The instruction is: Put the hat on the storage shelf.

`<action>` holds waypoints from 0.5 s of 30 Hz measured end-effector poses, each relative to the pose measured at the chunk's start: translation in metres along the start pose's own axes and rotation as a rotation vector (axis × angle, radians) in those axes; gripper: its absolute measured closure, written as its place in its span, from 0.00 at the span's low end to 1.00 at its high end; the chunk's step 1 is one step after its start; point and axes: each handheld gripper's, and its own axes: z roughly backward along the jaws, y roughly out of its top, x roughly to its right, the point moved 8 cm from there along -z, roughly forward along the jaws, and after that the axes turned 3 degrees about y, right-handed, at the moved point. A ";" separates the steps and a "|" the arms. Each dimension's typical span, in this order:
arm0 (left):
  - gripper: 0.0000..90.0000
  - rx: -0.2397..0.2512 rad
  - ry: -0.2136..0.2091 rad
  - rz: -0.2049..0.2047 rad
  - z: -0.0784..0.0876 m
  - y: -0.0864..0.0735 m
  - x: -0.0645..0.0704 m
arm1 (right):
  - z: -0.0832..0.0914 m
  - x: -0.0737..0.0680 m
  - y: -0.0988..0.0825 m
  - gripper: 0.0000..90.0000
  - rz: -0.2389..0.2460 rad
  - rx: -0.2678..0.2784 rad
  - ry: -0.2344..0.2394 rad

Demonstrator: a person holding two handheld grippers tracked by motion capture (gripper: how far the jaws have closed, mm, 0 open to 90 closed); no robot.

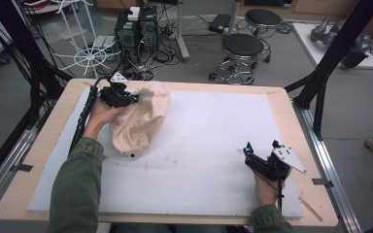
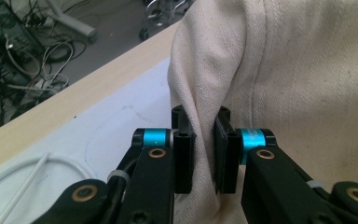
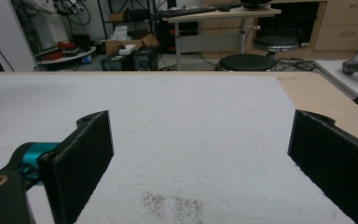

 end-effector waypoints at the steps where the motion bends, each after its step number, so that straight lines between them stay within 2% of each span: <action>1: 0.89 0.013 -0.007 0.001 0.004 0.001 0.002 | 0.000 0.000 0.000 0.06 -0.002 -0.004 0.002; 7: 0.89 0.081 -0.061 -0.007 0.027 0.006 0.010 | 0.000 -0.001 0.000 0.06 -0.005 -0.004 0.004; 12: 0.89 0.148 -0.112 0.011 0.044 0.010 0.019 | -0.001 -0.002 0.000 0.06 0.005 -0.001 0.006; 15: 0.89 0.170 -0.124 0.009 0.053 0.012 0.021 | -0.001 -0.003 0.000 0.06 0.004 -0.007 0.007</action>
